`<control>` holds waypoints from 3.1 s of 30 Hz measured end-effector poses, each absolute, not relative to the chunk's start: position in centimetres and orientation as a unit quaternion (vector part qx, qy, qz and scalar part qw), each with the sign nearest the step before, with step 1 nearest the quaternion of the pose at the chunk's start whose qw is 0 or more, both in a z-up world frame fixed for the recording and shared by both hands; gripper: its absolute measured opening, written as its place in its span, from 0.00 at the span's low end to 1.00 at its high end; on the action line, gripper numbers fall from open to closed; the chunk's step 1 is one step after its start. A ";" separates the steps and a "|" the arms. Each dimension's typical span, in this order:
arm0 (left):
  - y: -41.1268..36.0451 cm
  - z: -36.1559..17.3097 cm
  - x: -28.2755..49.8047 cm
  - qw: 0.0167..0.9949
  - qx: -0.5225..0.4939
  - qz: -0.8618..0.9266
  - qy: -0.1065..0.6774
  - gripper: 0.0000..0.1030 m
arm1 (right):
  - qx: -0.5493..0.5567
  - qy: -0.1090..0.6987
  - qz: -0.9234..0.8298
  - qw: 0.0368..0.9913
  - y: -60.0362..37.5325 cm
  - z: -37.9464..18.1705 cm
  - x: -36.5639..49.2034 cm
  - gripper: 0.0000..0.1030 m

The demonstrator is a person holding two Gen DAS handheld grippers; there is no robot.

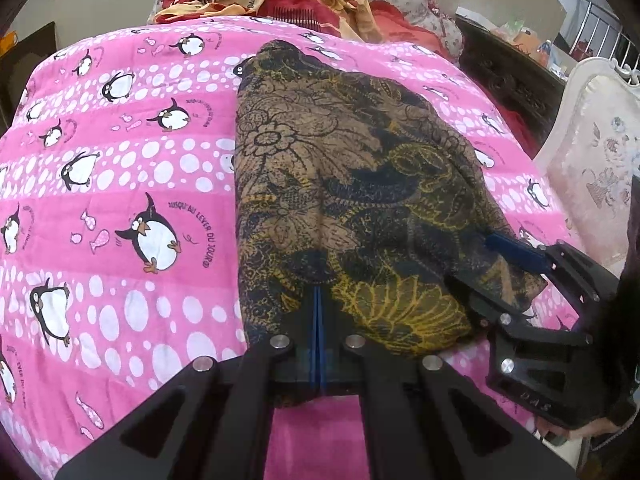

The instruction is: Fold small clothes

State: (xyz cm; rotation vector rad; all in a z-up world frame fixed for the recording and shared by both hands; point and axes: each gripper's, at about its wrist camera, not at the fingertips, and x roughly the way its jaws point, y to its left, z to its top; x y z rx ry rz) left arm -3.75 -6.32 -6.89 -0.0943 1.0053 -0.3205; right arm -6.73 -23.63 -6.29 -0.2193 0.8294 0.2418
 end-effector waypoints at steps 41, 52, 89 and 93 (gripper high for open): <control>-5.0 -1.3 11.5 0.897 -0.003 -0.176 0.406 0.99 | 0.082 0.413 0.044 0.906 -30.6 -2.7 4.0 0.88; -3.2 -8.9 7.5 0.790 -0.179 -0.326 0.488 0.99 | 0.283 0.462 0.193 0.818 -37.8 -8.6 2.3 0.98; 9.6 -7.1 11.4 0.826 -0.247 -0.198 0.467 0.12 | 0.303 0.484 0.293 0.767 -23.7 -10.5 9.4 0.24; 15.2 -7.8 11.0 0.835 -0.246 -0.165 0.463 0.12 | 0.289 0.480 0.318 0.765 -18.6 -10.2 12.0 0.24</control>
